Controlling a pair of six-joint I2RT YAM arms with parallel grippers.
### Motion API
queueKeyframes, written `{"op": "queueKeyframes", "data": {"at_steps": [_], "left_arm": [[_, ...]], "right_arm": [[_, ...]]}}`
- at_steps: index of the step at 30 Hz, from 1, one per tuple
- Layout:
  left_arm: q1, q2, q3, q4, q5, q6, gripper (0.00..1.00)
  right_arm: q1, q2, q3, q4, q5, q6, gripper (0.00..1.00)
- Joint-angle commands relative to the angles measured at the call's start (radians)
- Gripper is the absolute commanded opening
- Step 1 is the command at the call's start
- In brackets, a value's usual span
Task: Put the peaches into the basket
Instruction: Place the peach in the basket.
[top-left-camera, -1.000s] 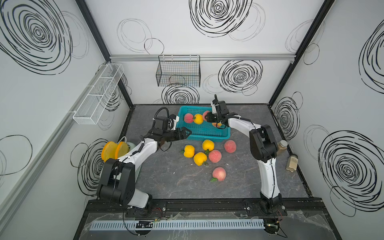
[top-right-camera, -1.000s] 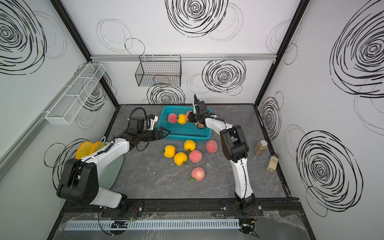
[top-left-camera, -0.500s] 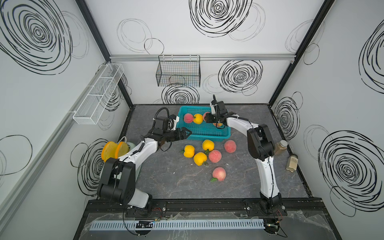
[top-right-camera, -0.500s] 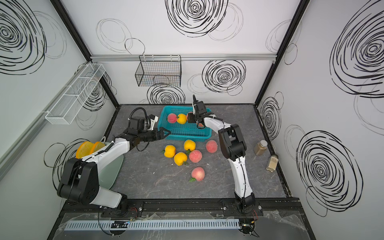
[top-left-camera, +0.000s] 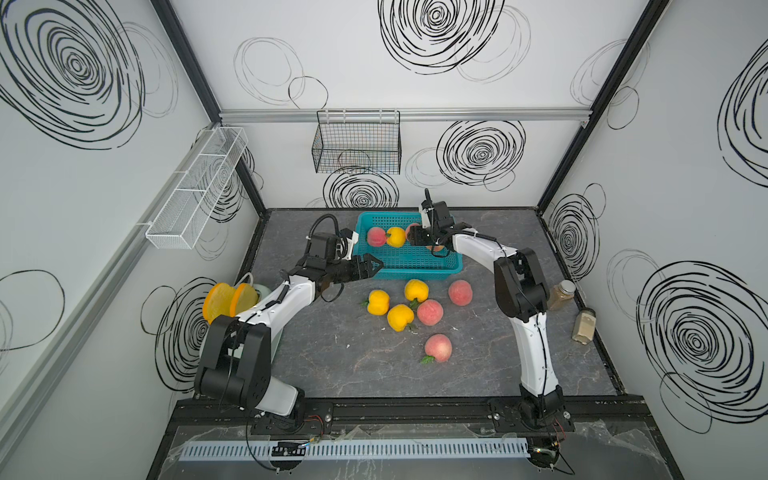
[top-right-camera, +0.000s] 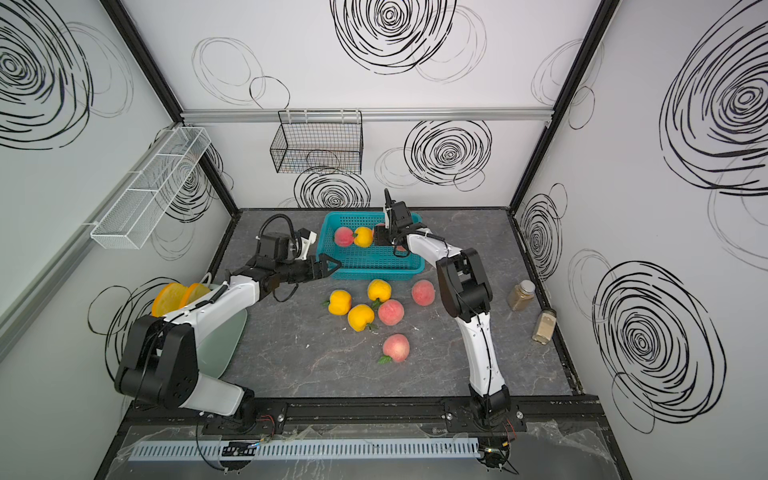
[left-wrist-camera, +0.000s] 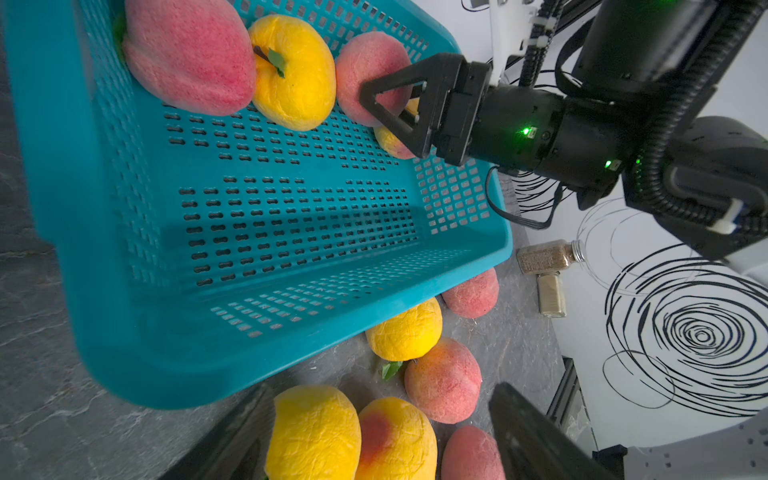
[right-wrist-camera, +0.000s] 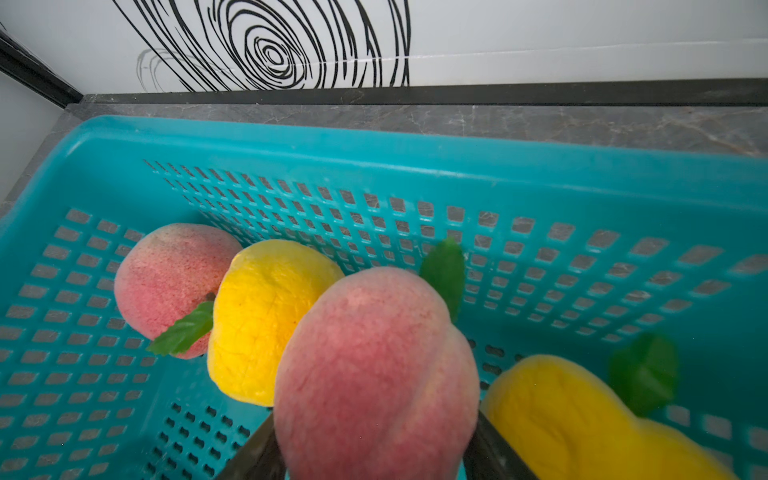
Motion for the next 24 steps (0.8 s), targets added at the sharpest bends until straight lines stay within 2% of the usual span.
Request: {"op": "queueKeyframes", "data": {"at_steps": [1, 12, 24], "left_arm": [[0.006, 0.007, 0.027, 0.015, 0.009, 0.003, 0.85], [0.001, 0.006, 0.028, 0.013, 0.008, 0.005, 0.85], [-0.005, 0.007, 0.030, 0.009, 0.005, 0.008, 0.85]], "right_arm": [[0.006, -0.048, 0.013, -0.044, 0.015, -0.018, 0.68], [0.005, -0.125, -0.022, -0.039, 0.038, -0.031, 0.69], [0.009, -0.143, -0.035, -0.027, 0.028, -0.023, 0.69]]}}
